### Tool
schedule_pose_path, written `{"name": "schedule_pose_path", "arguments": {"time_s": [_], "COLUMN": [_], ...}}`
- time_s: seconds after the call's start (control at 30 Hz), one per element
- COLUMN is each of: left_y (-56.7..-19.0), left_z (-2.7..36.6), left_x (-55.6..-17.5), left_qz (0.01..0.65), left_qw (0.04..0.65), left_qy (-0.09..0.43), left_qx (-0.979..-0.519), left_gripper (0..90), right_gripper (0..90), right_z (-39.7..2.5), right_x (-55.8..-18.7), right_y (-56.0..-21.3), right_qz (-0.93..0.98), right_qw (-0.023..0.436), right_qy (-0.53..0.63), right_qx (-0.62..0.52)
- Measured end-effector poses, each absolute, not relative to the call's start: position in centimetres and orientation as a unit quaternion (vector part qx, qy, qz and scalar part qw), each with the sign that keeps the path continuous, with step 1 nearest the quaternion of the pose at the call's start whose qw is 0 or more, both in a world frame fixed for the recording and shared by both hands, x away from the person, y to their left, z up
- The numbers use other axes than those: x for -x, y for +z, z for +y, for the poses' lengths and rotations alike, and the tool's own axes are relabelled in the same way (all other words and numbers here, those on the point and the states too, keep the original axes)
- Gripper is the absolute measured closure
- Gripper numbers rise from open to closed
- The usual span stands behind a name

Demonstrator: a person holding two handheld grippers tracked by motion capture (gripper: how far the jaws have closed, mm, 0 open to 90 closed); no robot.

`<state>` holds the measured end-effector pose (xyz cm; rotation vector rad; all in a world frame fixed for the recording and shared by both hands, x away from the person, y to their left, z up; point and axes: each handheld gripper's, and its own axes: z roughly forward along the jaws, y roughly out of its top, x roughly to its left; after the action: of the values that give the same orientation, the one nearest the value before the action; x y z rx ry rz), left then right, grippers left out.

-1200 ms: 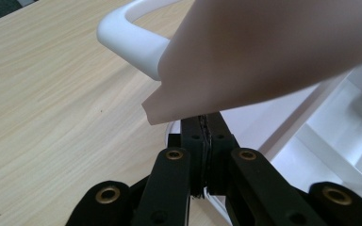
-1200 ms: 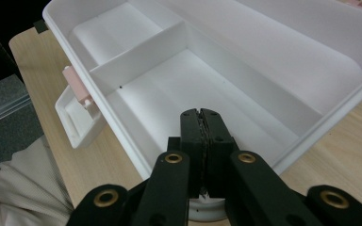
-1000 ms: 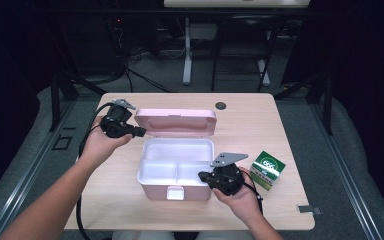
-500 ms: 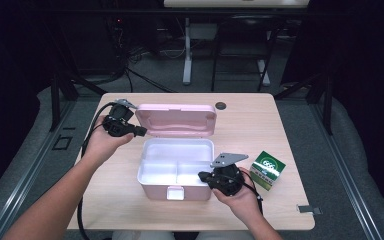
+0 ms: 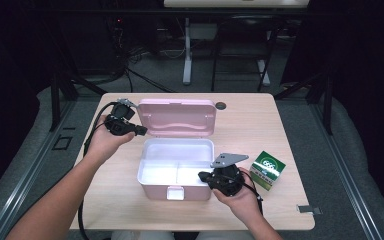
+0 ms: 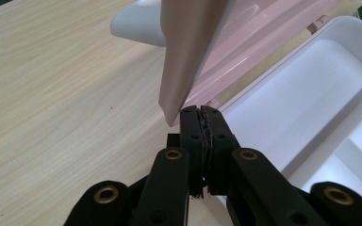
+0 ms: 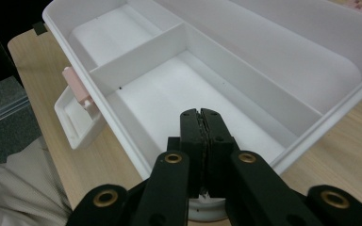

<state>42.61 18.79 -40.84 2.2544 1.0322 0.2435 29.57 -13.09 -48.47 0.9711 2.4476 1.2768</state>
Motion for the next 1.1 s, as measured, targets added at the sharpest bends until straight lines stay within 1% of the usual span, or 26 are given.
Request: {"name": "schedule_pose_path", "arguments": {"time_s": [0.6, 0.9, 1.1], "left_y": [-41.7, -41.9, -42.6], "left_z": [19.0, 18.7, 18.8], "left_x": [-43.1, -42.7, -42.3], "left_qz": [0.403, 0.394, 0.393], "left_qw": [0.308, 0.296, 0.294], "left_qy": [0.088, 0.086, 0.076], "left_qx": [-0.857, -0.866, -0.868], "left_gripper": [88.3, 88.1, 87.7], "right_gripper": [90.0, 90.0, 90.0], "right_z": [-13.1, -13.2, -13.2], "right_x": [-29.7, -29.7, -29.8], "right_y": [-48.5, -48.5, -48.5], "right_qz": [0.832, 0.833, 0.836], "right_qw": [0.104, 0.105, 0.101], "right_qy": [0.434, 0.434, 0.432], "right_qx": [-0.33, -0.327, -0.324]}}
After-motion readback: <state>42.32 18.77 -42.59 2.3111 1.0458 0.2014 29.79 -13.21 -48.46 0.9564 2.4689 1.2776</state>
